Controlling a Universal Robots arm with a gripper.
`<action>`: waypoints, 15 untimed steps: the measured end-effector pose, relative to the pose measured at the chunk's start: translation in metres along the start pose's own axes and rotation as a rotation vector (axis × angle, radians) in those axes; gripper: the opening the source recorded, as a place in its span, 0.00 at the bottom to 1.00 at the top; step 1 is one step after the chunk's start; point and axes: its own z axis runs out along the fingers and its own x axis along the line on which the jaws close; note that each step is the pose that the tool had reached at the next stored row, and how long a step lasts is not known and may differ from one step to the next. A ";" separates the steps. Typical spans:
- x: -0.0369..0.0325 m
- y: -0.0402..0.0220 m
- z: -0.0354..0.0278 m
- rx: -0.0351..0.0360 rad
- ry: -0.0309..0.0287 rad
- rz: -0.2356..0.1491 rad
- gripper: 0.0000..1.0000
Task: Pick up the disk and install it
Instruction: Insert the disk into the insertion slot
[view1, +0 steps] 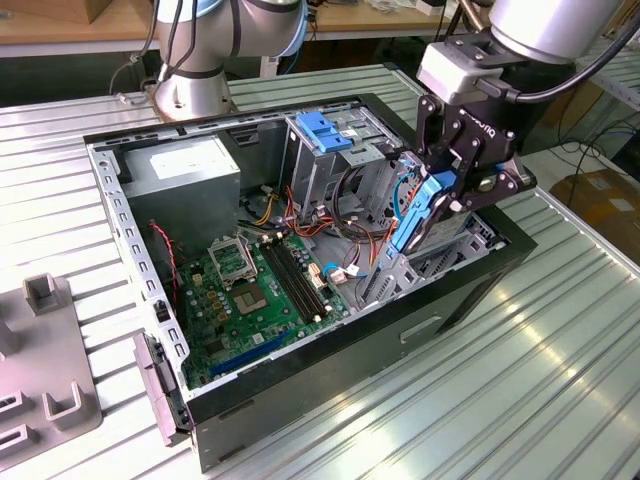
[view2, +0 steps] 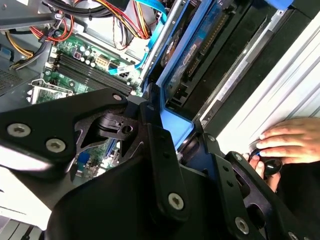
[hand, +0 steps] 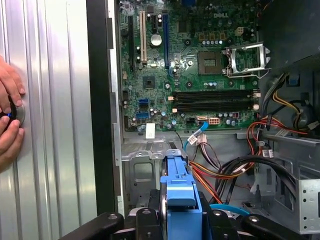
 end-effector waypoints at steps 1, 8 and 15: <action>0.0002 0.0000 0.0016 -0.0001 0.0000 0.000 0.37; 0.0012 0.0000 0.0136 -0.0003 -0.0001 0.000 0.37; 0.0019 0.0001 0.0223 -0.0005 0.0000 0.000 0.37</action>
